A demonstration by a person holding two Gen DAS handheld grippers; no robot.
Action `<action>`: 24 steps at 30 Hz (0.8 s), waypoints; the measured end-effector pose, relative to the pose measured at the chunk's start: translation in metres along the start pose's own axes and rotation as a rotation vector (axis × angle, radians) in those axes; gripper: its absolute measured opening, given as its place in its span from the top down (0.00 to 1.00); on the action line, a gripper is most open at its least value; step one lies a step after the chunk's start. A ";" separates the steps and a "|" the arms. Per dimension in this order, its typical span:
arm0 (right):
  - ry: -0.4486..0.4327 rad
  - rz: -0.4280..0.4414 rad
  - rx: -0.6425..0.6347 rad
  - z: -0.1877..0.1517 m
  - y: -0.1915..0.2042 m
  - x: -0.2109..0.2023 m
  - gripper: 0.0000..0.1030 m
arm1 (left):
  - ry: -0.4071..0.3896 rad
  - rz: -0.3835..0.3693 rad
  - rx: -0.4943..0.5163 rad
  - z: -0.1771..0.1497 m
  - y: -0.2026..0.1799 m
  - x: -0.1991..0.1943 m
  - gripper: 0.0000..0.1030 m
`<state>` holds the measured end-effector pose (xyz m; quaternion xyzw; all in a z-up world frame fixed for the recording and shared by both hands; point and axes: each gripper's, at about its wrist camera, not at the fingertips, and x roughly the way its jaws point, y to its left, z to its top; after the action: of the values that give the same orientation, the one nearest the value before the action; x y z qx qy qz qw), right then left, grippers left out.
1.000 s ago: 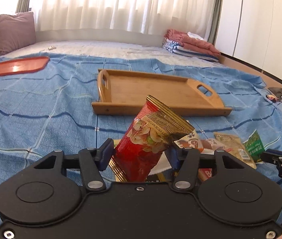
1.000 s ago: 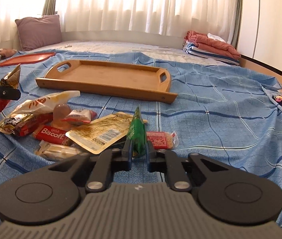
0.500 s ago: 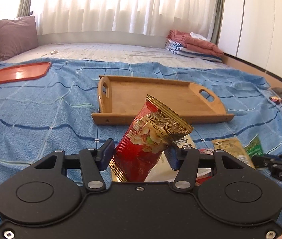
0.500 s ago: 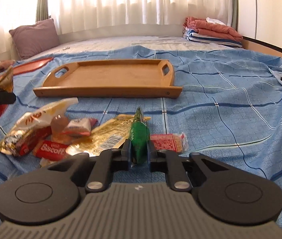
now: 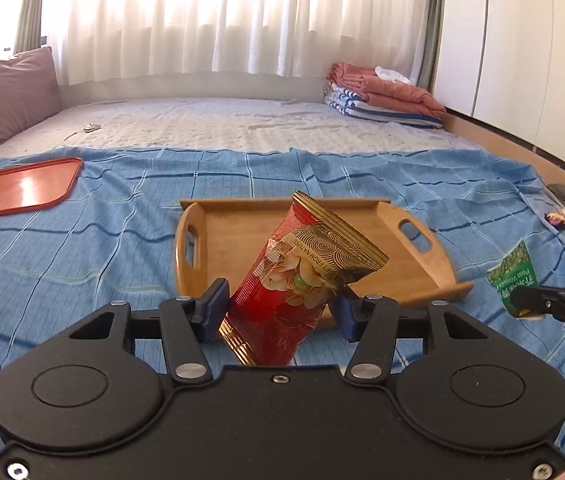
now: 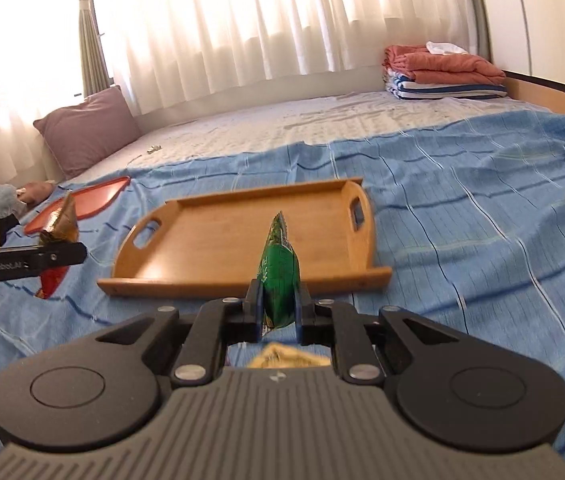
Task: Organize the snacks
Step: 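Carry the red bag and green snack over the wooden tray with both tools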
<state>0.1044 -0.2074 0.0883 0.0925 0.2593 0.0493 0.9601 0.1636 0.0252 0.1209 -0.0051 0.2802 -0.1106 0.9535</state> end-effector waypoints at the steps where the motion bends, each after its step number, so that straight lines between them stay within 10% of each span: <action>1: 0.004 0.006 -0.002 0.010 0.000 0.006 0.83 | 0.013 0.003 -0.011 0.010 0.000 0.009 0.49; 11: 0.111 0.032 -0.013 0.082 0.000 0.101 0.83 | 0.196 0.052 -0.125 0.079 0.010 0.125 0.49; 24: 0.297 0.002 0.065 0.071 -0.013 0.216 0.83 | 0.345 0.118 -0.117 0.055 -0.009 0.239 0.49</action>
<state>0.3268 -0.2005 0.0397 0.1155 0.3999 0.0551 0.9076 0.3870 -0.0378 0.0403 -0.0249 0.4452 -0.0374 0.8943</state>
